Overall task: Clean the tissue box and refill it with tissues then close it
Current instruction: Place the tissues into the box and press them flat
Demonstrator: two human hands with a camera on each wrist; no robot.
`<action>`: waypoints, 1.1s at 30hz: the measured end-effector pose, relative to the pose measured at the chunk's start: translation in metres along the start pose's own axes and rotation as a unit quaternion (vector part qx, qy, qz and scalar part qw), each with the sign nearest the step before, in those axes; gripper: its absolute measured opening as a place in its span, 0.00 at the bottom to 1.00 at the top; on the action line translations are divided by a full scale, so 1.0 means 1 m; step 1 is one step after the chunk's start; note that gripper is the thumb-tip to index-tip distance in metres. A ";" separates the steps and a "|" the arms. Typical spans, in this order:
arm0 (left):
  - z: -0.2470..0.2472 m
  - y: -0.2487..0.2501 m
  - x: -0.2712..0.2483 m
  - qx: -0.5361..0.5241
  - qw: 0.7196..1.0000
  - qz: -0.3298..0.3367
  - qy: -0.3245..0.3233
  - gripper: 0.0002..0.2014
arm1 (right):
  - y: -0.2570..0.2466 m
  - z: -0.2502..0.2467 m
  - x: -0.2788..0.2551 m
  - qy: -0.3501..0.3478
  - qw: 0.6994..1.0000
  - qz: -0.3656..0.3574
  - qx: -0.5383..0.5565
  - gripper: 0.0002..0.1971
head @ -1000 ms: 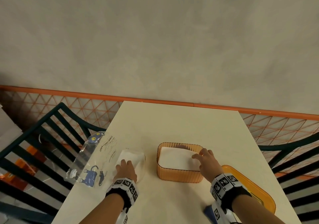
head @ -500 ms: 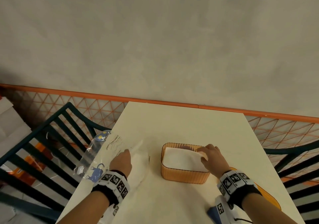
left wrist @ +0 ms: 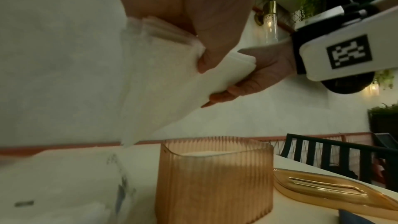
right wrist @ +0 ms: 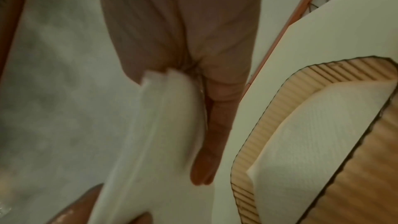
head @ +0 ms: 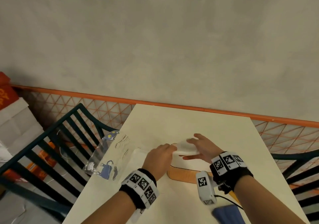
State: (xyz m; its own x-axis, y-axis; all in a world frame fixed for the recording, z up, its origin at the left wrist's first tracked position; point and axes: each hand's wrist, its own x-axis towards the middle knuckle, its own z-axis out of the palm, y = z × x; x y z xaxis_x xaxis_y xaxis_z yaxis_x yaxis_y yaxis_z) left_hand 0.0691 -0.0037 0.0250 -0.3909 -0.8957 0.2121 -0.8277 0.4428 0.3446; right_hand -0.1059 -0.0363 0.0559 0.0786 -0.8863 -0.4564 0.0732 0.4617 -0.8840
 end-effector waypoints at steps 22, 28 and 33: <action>0.038 0.019 0.046 -0.783 0.491 -0.371 -0.089 0.33 | 0.001 -0.073 -0.025 0.073 0.990 -0.090 0.081 0.18; 0.037 0.027 0.061 -0.704 0.582 -0.402 -0.067 0.14 | 0.016 -0.075 -0.008 0.138 0.990 -0.040 -0.007 0.15; 0.044 0.016 0.075 -0.544 0.744 -0.383 -0.059 0.14 | 0.018 -0.080 0.012 0.167 0.980 -0.015 -0.108 0.19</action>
State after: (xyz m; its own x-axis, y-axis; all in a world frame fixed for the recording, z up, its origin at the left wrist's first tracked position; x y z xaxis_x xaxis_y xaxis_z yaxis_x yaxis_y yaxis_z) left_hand 0.0088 -0.0655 0.0059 -0.0579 -0.8709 -0.4880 -0.0362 -0.4867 0.8728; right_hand -0.1831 -0.0419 0.0263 -0.2534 -0.8783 -0.4054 -0.1450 0.4488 -0.8818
